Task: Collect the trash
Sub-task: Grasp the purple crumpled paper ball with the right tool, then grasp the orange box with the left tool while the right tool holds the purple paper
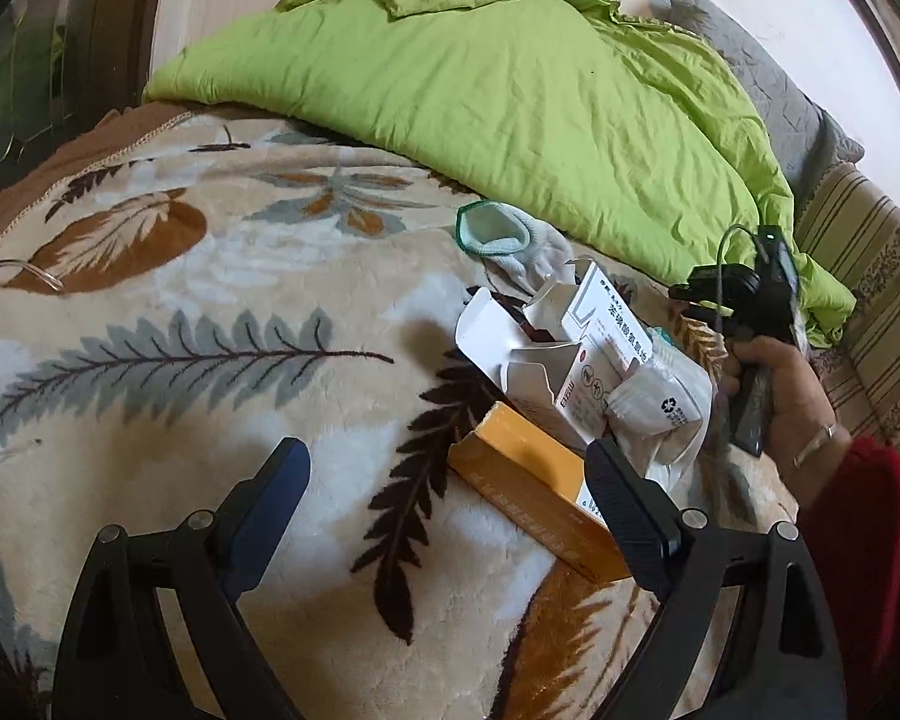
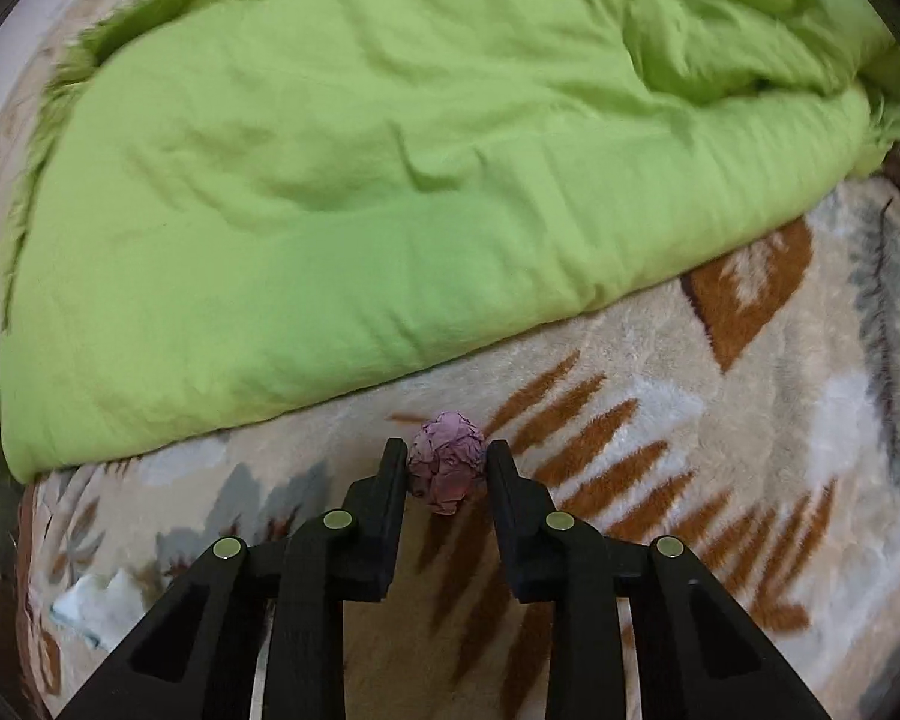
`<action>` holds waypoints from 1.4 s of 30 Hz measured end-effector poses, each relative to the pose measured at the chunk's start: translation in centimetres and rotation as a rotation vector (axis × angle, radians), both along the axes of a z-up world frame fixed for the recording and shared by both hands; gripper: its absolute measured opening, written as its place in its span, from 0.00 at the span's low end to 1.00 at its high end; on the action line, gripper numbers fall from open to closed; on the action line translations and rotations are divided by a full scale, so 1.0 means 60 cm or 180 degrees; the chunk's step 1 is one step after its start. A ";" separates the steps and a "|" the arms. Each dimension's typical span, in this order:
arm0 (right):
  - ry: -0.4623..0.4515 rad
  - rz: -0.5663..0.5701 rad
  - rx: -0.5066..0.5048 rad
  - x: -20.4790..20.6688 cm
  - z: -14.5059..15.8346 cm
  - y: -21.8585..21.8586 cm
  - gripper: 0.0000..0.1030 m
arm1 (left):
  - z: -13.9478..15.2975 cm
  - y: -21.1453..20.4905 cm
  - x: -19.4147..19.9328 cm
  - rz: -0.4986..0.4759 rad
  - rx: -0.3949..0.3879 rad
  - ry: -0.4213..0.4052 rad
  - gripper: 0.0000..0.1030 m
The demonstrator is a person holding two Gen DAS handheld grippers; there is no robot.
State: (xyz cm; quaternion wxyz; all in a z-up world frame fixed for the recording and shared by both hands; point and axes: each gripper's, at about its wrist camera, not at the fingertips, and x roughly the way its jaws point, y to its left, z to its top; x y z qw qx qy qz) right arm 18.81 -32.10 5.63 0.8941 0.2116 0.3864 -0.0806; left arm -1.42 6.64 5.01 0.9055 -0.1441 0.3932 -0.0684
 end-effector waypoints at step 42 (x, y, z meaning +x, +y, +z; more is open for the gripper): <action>-0.1149 0.0853 -0.0489 -0.586 0.107 0.265 0.28 | 0.003 -0.041 -0.039 -0.0509 -0.0316 0.0170 0.21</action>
